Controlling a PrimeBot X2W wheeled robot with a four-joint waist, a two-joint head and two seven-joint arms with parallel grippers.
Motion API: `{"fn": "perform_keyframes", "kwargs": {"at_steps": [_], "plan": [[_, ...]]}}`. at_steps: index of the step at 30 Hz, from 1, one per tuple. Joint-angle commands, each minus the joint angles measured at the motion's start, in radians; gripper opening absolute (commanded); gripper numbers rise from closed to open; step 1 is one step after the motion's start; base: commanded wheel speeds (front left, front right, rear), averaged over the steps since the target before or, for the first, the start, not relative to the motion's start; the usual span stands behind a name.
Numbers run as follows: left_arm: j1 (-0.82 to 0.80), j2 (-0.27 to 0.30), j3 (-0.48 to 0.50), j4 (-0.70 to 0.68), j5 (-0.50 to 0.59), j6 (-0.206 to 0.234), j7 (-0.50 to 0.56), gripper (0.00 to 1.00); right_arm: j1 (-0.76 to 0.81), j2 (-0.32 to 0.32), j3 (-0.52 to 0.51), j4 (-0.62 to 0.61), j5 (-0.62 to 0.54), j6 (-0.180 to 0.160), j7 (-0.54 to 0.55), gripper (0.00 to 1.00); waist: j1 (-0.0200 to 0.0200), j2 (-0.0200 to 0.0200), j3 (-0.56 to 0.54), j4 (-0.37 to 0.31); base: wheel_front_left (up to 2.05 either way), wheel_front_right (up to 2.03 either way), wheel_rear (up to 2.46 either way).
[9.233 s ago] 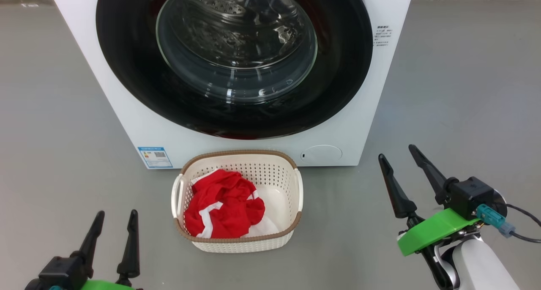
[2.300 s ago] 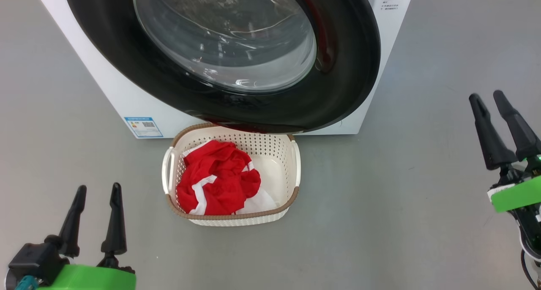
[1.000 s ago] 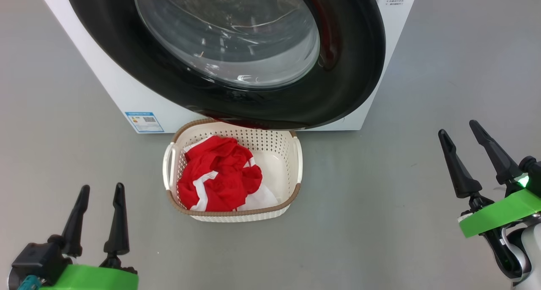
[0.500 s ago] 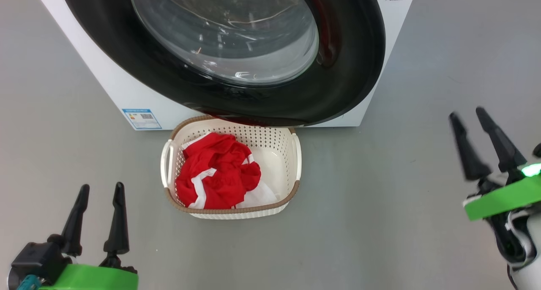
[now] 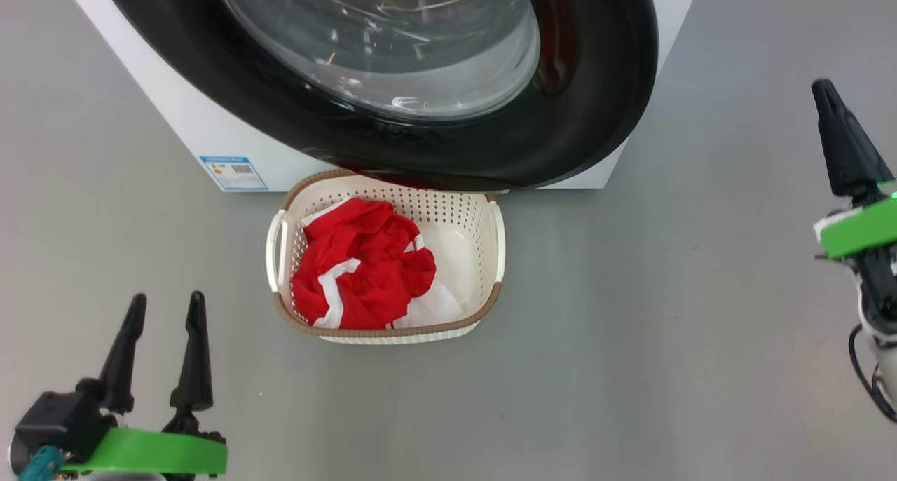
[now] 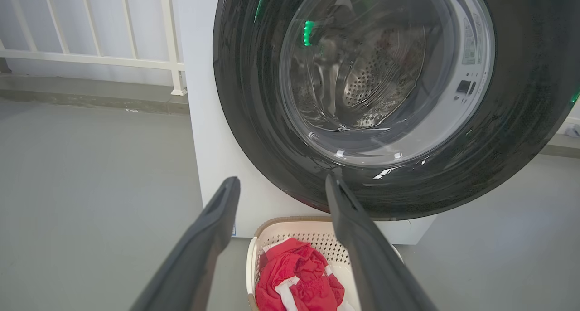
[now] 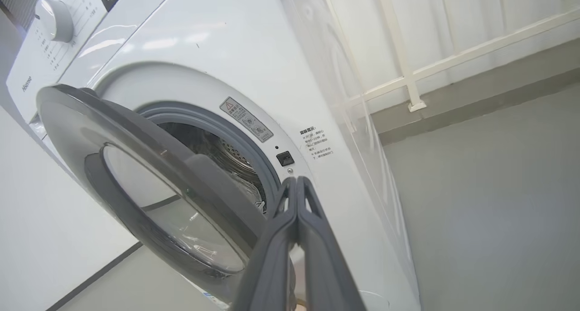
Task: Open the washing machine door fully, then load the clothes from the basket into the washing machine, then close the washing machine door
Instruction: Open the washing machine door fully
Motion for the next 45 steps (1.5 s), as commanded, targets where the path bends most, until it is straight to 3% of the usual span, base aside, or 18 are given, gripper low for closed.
{"fn": "perform_keyframes", "kwargs": {"at_steps": [1,14,21,35,45], "plan": [[-0.036,0.028,0.032,-0.027,0.007,-0.003,-0.009,1.0,-0.021,-0.024,0.016,-0.014,0.027,0.002,0.013,0.0,0.0,-0.0001,0.008,0.005,0.0,0.0,0.0],[-0.062,0.037,0.023,-0.022,-0.001,-0.003,-0.009,1.0,-0.25,-0.054,0.053,0.138,0.402,0.002,0.325,0.0,0.0,-0.0001,0.049,0.025,0.0,0.0,0.0],[-0.081,0.041,0.013,-0.023,-0.006,-0.003,-0.009,1.0,-0.353,-0.039,0.061,0.239,0.482,0.002,0.437,0.0,0.0,-0.0001,0.079,0.041,0.0,0.0,0.0],[-0.101,0.041,-0.005,-0.012,-0.012,-0.003,-0.009,1.0,-0.447,0.004,0.035,0.348,0.59,0.002,0.552,0.0,0.0,-0.0001,0.1,0.082,0.0,0.0,0.0],[-0.102,0.037,-0.01,-0.014,-0.013,-0.003,-0.009,1.0,-0.507,0.023,0.06,0.397,0.594,0.002,0.63,0.0,0.0,-0.0001,0.114,0.095,0.0,0.0,0.0]]}}
